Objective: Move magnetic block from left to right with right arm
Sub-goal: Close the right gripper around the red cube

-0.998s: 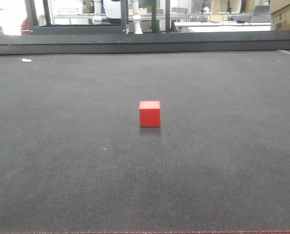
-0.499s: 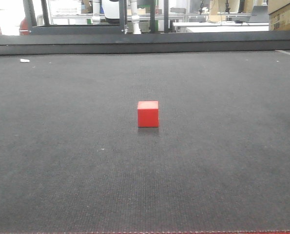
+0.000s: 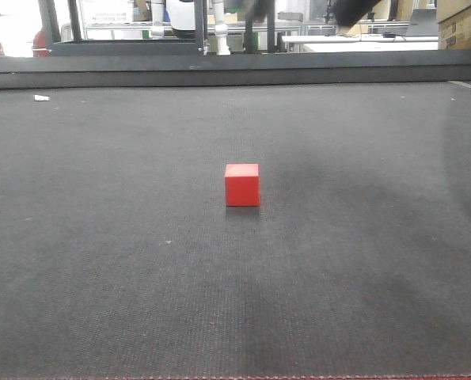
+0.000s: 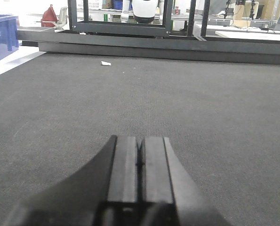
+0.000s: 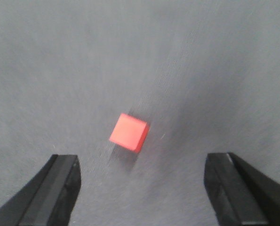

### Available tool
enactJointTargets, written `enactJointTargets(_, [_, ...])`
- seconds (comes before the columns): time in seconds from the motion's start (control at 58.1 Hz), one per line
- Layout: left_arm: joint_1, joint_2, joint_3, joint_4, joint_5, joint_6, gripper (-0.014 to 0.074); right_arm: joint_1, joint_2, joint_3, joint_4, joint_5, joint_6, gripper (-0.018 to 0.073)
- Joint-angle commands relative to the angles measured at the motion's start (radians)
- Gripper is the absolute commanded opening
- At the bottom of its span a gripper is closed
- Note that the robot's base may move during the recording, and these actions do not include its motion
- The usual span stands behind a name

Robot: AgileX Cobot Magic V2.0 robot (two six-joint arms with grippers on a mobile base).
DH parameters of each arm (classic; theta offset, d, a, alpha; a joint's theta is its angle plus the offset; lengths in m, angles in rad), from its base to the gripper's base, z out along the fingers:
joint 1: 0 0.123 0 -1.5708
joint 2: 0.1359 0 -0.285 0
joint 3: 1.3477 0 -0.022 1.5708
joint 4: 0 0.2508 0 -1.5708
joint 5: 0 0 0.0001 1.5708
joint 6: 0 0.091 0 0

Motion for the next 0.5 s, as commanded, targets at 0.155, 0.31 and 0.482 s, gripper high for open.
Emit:
enactJointTargets(0.155, [-0.007,-0.011,0.008,-0.005,-0.08,-0.007,-0.0126,0.072,0.327,-0.455,-0.105,0.352,0.14,0.0633])
enactJointTargets(0.31, [-0.007,-0.011,0.008,-0.005,-0.08,-0.007,-0.0126,0.084,0.448,-0.586,-0.101,0.423,0.182,0.0633])
enactJointTargets(0.482, [-0.007,-0.011,0.008,-0.005,-0.08,-0.007,-0.0126,0.085,0.468,-0.56,-0.103,0.421,0.252,0.0633])
